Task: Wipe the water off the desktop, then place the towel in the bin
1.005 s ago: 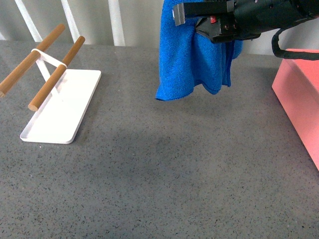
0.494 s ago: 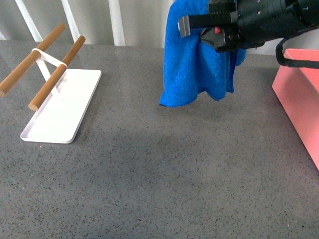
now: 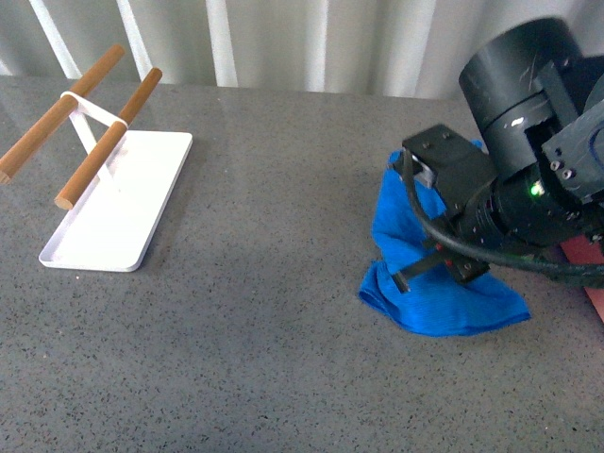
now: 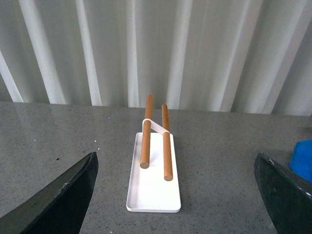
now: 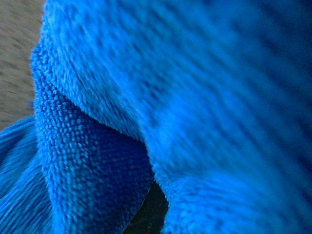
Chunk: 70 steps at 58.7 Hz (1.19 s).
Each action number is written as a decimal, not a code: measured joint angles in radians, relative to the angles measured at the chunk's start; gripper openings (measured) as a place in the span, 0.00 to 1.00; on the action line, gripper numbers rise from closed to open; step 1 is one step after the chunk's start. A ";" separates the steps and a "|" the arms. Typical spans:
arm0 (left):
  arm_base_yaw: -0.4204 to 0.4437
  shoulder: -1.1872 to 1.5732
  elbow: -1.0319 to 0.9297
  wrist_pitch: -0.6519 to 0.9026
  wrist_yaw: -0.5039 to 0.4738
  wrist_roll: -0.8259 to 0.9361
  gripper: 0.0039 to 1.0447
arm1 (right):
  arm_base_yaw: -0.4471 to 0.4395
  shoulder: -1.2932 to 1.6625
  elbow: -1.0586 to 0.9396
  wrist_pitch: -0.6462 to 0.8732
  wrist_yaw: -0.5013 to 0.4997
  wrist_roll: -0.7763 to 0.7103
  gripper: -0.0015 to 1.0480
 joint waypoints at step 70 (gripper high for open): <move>0.000 0.000 0.000 0.000 0.000 0.000 0.94 | 0.096 0.008 -0.063 0.165 0.023 -0.092 0.03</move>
